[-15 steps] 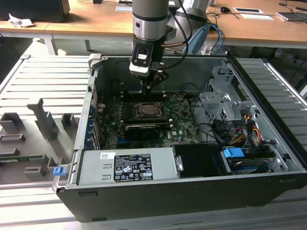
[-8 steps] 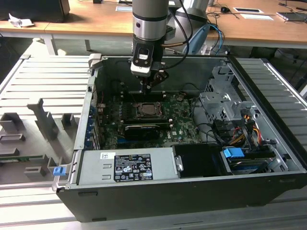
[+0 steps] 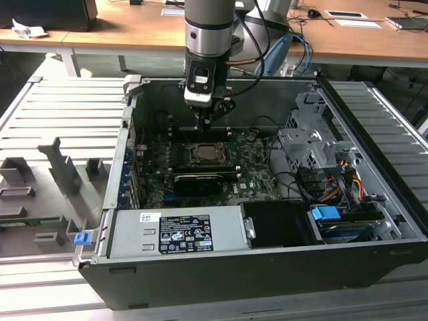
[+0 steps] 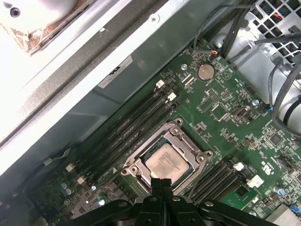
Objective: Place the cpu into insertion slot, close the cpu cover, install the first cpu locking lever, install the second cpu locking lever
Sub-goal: 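Install the first cpu locking lever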
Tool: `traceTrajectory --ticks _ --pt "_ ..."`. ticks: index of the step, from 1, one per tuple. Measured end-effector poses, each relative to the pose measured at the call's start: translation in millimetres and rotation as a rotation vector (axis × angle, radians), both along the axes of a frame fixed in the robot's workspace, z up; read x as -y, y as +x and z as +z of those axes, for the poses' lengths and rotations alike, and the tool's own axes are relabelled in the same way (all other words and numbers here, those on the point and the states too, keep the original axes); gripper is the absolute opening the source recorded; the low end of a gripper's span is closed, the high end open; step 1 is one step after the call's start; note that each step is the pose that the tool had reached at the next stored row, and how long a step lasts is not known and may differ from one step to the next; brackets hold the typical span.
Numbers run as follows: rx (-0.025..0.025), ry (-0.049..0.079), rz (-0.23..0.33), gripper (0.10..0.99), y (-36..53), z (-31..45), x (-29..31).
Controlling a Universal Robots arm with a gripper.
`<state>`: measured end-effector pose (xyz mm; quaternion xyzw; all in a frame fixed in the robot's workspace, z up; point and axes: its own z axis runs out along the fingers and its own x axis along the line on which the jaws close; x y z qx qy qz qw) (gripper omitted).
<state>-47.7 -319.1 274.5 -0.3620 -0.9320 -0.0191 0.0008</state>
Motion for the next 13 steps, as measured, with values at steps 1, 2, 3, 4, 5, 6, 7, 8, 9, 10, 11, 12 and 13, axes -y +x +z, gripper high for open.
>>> traceTrajectory --ticks 1,2,3,4,5,6,7,8,9,10,11,12,13 --pt "0.0000 0.000 0.005 0.106 0.0 0.0 0.0" --pt "0.0000 0.000 0.012 0.106 0.0 0.0 0.0" --pt "0.0000 0.000 0.022 0.106 0.0 0.0 0.0" --pt "0.0000 0.000 0.034 0.106 0.0 0.0 0.0" --pt "0.0000 0.000 0.049 0.106 0.0 0.0 0.0" --pt "0.0000 0.000 0.083 0.106 0.0 0.0 0.0" --pt "0.0000 0.000 0.108 0.106 0.0 0.0 0.0" --pt "0.0000 0.000 0.151 0.106 0.0 -0.1 0.0" --pt "0.0000 0.000 0.183 0.106 0.0 -0.1 0.0" --pt "0.0001 0.000 0.191 0.106 0.0 -0.2 0.0" --pt "0.0000 0.000 0.199 0.106 0.0 -0.2 0.0" --pt "0.0000 0.000 0.208 0.106 0.0 -0.2 0.0" --pt "0.0000 0.000 0.229 0.106 0.0 -0.3 0.0"
